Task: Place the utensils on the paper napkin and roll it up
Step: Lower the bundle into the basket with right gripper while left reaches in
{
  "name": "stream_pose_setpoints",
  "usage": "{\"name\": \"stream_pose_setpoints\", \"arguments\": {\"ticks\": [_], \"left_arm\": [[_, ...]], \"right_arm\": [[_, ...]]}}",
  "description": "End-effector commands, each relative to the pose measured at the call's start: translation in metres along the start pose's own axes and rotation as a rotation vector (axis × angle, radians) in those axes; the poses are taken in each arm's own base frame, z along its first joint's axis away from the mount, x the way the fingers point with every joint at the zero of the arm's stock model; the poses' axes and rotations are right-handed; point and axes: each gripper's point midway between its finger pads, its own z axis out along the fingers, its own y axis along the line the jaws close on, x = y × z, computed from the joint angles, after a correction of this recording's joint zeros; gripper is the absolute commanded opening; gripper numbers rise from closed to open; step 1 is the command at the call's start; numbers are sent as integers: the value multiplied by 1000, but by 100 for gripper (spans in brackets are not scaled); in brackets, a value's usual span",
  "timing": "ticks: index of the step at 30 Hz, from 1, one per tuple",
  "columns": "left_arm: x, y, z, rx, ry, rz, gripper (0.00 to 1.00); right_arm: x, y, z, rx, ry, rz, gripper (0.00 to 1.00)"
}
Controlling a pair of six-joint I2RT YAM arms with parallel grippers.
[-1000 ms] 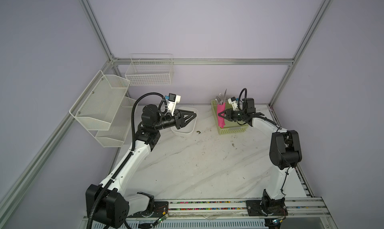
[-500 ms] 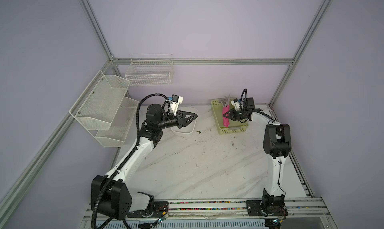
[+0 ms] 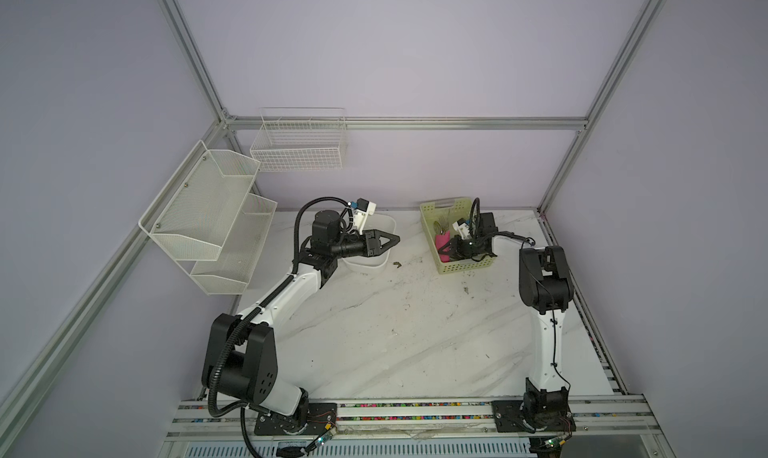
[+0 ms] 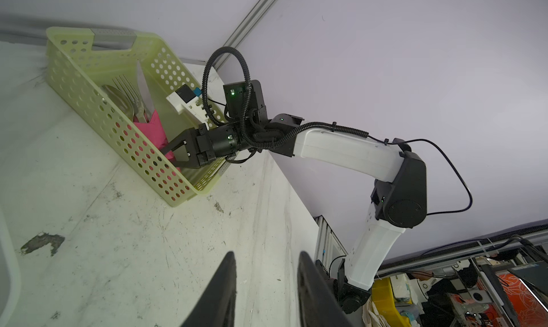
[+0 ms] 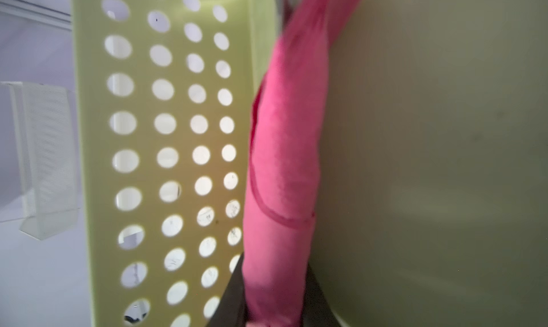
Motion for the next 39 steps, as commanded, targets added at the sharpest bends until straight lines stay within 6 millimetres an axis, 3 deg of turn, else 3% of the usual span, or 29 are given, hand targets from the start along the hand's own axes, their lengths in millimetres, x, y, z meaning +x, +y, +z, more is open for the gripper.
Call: {"name": "stream_pose_setpoints", "arguments": {"ticks": [1, 5, 17, 24, 27, 33, 39], "left_arm": [[-9, -18, -2, 39, -18, 40, 34], [-8, -18, 0, 47, -8, 35, 34], [1, -12, 11, 54, 31, 1, 34], [4, 2, 21, 11, 43, -36, 34], [4, 25, 37, -78, 53, -91, 33], [10, 65, 88, -201, 110, -147, 32], [5, 103, 130, -296, 108, -221, 20]], "right_arm": [[-13, 62, -1, -149, -62, -58, 0], [-7, 67, 11, -143, -23, -69, 0], [10, 6, 26, -21, 46, 45, 0], [21, -16, 34, 16, 79, 102, 0], [25, -18, 36, 10, 91, 107, 0], [29, -17, 38, -21, 110, 95, 0], [39, -16, 40, -45, 143, 97, 0]]}}
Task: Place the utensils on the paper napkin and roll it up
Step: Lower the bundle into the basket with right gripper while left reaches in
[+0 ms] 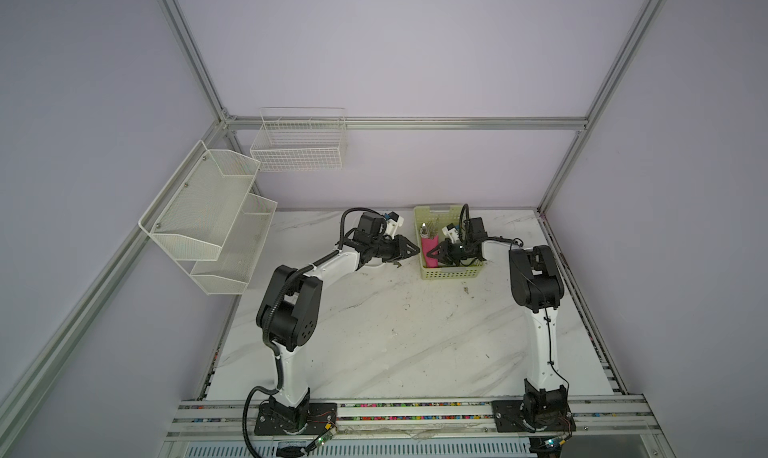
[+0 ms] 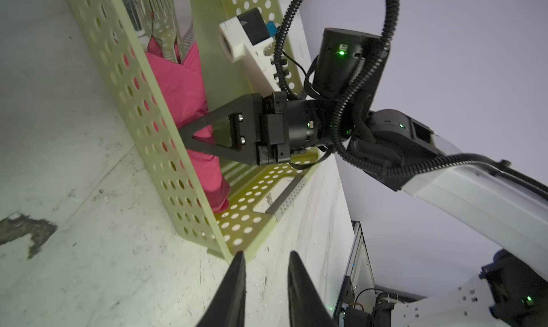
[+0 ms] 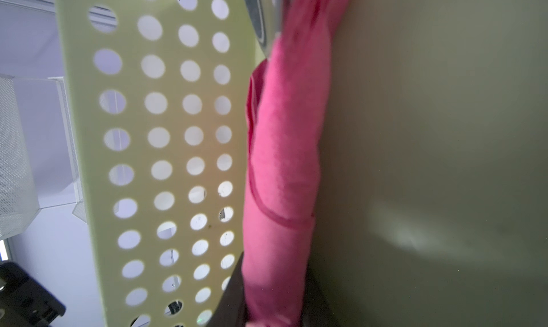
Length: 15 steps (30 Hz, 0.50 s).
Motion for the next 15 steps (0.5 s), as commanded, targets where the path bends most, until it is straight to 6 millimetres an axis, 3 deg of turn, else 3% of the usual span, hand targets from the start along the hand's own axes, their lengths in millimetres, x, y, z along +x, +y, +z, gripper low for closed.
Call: {"name": "stream_pose_setpoints", "arguments": {"ticks": [1, 7, 15], "left_arm": [[-42, -13, 6, -50, -90, 0, 19], [-59, -7, 27, -125, -110, -7, 16], [-58, -12, 51, -164, -88, 4, 10]], "right_arm": [[29, -32, 14, 48, 75, 80, 0], [41, -21, 17, 21, 26, 131, 0], [63, -18, 27, 23, 36, 156, 0]]}}
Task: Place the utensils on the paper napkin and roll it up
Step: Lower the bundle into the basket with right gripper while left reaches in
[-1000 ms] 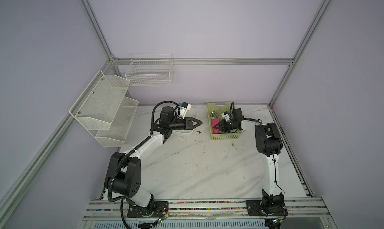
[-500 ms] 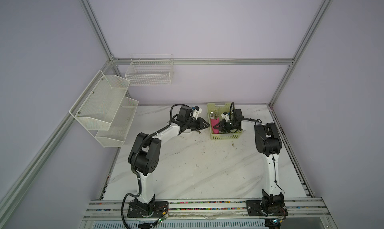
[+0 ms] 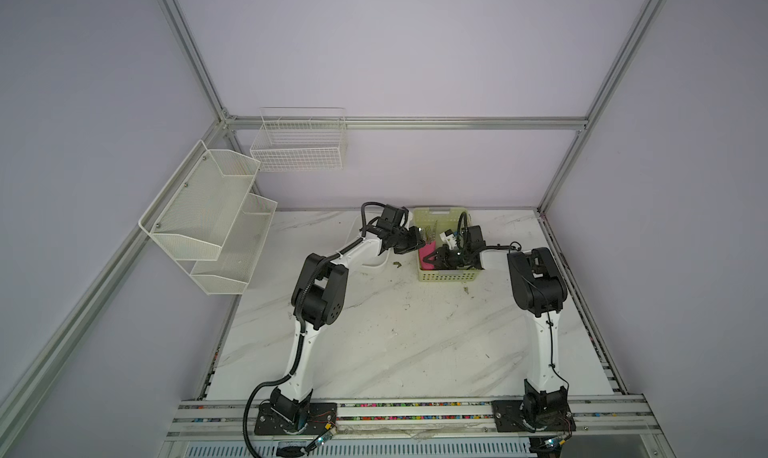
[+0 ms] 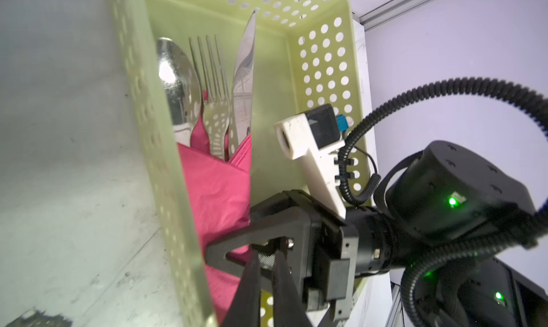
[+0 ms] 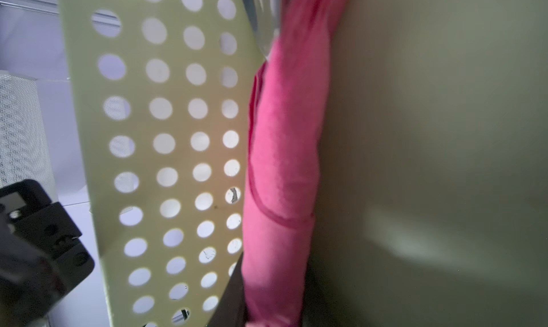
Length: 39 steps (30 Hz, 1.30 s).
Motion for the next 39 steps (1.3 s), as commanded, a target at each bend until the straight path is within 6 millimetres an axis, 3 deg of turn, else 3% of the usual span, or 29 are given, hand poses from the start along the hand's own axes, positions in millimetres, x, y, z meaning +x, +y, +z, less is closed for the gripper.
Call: {"name": "stream_pose_setpoints", "arguments": {"ticks": [1, 12, 19, 25, 31, 39], "left_arm": [[-19, -34, -7, 19, -54, 49, 9], [0, -17, 38, -1, 4, 40, 2], [15, 4, 51, -83, 31, 18, 0], [26, 21, 56, -219, 45, 78, 0], [37, 20, 59, -257, 85, 106, 2], [37, 7, 31, -327, 76, 165, 3]], "right_arm": [[34, -34, 15, 77, 59, 114, 0], [35, -35, 15, 87, 72, 104, 0], [34, -33, 14, 97, 77, 88, 0], [34, -26, 10, 106, 78, 58, 0], [44, -5, 13, 54, 85, 58, 0], [65, 29, 22, -28, 65, 81, 0]]}}
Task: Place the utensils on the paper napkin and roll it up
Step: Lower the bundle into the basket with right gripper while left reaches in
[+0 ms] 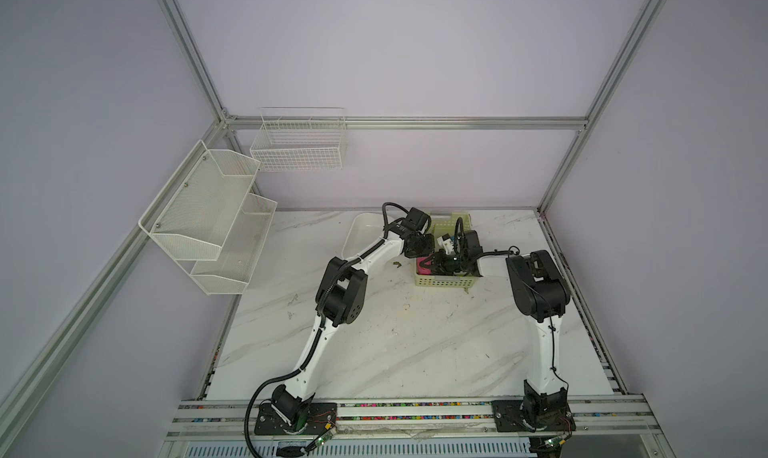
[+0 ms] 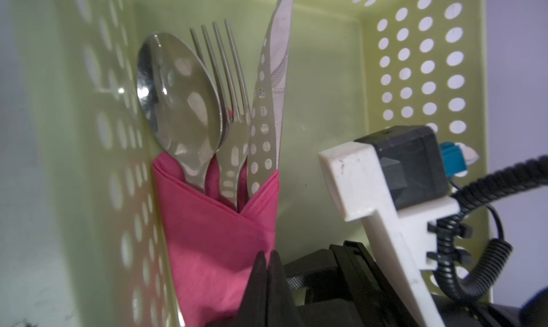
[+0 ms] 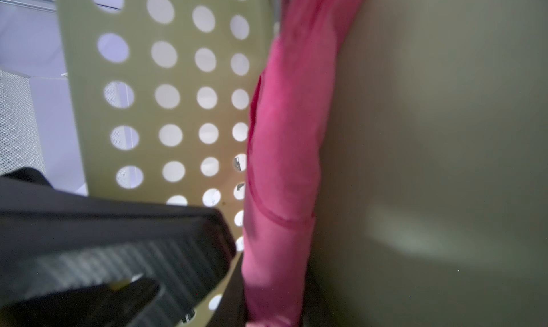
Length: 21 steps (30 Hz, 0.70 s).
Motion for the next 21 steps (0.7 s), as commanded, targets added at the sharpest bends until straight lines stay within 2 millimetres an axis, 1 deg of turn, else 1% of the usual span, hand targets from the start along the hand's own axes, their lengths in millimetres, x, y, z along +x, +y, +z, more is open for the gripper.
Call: {"name": "stream_pose_setpoints", "arguments": {"ticks": [1, 5, 8, 10, 12, 16, 21], "left_arm": [[6, -13, -16, -25, 2, 64, 3], [4, -16, -38, -44, -7, 80, 4], [10, -20, -47, -46, 9, 89, 5], [17, -19, -48, -66, 27, 96, 4], [25, -11, -47, -113, 48, 102, 4], [40, 2, -45, -169, 88, 104, 3], [53, -1, -48, -161, 117, 109, 1]], "right_arm": [[42, 18, 16, -41, 86, 52, 0], [57, 24, 14, -51, 96, 52, 0], [71, 24, 12, -53, 108, 60, 0], [80, 22, 9, -58, 110, 70, 0], [85, 17, 7, -46, 104, 79, 0], [88, 13, 7, -42, 104, 85, 0], [88, 11, 8, -39, 109, 89, 0]]}}
